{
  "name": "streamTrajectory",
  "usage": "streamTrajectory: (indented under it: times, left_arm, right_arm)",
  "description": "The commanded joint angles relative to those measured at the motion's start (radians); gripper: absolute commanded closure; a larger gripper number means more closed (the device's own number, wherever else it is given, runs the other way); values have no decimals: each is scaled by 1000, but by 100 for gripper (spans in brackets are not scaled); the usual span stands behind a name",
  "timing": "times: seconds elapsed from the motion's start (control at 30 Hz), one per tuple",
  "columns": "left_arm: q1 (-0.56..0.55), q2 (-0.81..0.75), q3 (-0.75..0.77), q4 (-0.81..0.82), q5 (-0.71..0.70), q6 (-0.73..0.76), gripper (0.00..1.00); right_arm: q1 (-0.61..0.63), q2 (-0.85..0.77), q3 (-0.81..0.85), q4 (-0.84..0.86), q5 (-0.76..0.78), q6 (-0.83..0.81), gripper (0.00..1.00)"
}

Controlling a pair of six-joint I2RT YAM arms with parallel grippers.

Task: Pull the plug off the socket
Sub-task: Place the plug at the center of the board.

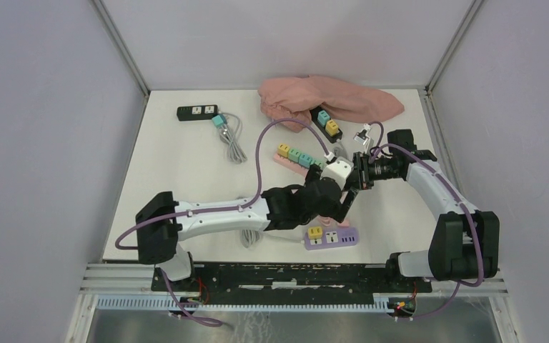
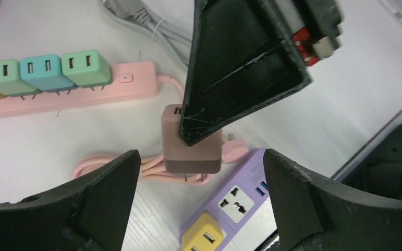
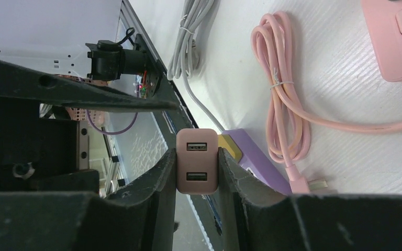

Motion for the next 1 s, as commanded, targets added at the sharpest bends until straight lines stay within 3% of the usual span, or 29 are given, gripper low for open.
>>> streamTrajectory:
  times: [0.0,0.37,0.57,0.6,0.7,0.77,0.87,0.97]
  left_arm:
    - [-2,43,83,-107,-122,-15,7]
    - [-1,143,136,-76,-144,28,20]
    - [1,158,147,-49,-131,52,42]
    - [3,159,147,-46,-118,55,49]
    - [8,159,144,-47,-98,51,83]
    - [12,151,135,-49,-96,50,96]
    - [24,116,83,-31,-100,39,97]
    - [60,37,-18,18,-85,18,97]
  right_arm:
    - [-5,-2,45,-1,-38,2,94]
    - [-4,3,46,-11,-49,-6,94]
    - [-5,7,44,-15,-49,-7,92]
    - [-4,7,43,-16,-50,-9,89]
    - [-4,6,44,-23,-51,-19,76]
    - [-4,3,47,-29,-55,-30,62]
    - [-5,-3,73,-75,-54,-91,39]
    - [-15,-16,103,-134,-40,-174,27]
